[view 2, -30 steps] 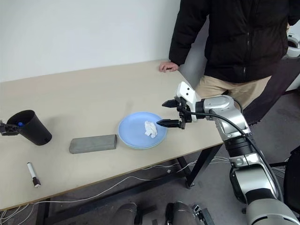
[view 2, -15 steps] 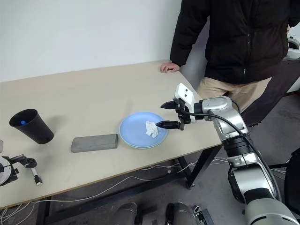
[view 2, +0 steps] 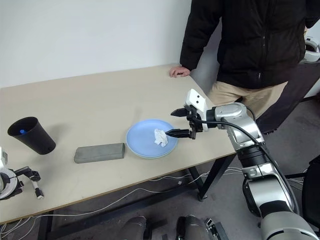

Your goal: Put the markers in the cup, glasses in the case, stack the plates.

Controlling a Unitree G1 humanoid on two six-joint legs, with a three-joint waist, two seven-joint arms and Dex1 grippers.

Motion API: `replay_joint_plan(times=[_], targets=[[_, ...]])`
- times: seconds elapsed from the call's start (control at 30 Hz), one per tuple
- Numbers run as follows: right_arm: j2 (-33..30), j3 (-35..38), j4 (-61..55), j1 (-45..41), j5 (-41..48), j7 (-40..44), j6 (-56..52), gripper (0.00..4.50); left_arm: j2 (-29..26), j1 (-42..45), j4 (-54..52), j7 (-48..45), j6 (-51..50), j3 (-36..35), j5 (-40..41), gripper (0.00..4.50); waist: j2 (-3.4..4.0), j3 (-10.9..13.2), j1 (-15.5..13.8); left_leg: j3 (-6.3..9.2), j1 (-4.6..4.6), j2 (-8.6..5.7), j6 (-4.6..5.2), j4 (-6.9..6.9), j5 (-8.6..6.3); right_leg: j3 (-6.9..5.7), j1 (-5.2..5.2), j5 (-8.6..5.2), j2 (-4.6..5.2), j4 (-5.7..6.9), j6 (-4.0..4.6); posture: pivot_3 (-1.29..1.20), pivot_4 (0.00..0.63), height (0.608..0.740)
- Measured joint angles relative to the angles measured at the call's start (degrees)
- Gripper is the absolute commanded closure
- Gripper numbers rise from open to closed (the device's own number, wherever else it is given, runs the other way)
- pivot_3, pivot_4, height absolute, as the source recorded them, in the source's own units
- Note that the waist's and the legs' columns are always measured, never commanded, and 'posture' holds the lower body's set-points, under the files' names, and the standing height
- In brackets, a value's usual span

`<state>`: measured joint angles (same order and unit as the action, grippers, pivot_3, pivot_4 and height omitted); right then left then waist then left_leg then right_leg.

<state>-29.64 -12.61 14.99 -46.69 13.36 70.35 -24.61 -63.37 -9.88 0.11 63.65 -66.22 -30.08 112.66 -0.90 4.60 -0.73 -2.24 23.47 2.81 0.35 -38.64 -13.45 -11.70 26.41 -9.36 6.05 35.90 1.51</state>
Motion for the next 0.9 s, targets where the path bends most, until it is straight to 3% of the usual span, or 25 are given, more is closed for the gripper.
replay_joint_plan(times=[0.5, 0.6, 0.9], targets=[[0.0, 0.0, -0.3, 0.0, 0.0, -0.1, -0.2, 0.0, 0.1, -0.7, 2.2, -2.2, 2.5, 4.4, 0.0, 0.03, 0.03, 0.0, 0.0, -0.02, 0.0, 0.03, 0.0, 0.0, 0.0, -0.01, 0.0, 0.0, 0.03, -0.02, 0.01, 0.0, 0.0, 0.701], [0.0, 0.0, -0.3, 0.0, 0.0, -0.1, -0.2, 0.0, 0.1, -0.6, 2.6, -2.6, 3.2, 4.8, 0.1, 0.56, 0.11, 0.0, 0.0, 0.0, 0.0, 0.04, 0.0, 0.0, 0.0, -0.02, 0.0, 0.0, 0.03, -0.02, 0.01, 0.0, 0.0, 0.701], [0.0, 0.0, -0.3, 0.0, 0.0, -0.2, -0.4, 0.0, 0.1, 0.4, 2.8, -3.7, 4.5, 6.6, 0.3, 3.51, 0.18, 0.0, 0.1, -0.04, -0.04, 0.09, 0.0, 0.01, 0.0, -0.05, 0.06, 0.0, 0.01, -0.02, 0.0, 0.0, 0.0, 0.701]])
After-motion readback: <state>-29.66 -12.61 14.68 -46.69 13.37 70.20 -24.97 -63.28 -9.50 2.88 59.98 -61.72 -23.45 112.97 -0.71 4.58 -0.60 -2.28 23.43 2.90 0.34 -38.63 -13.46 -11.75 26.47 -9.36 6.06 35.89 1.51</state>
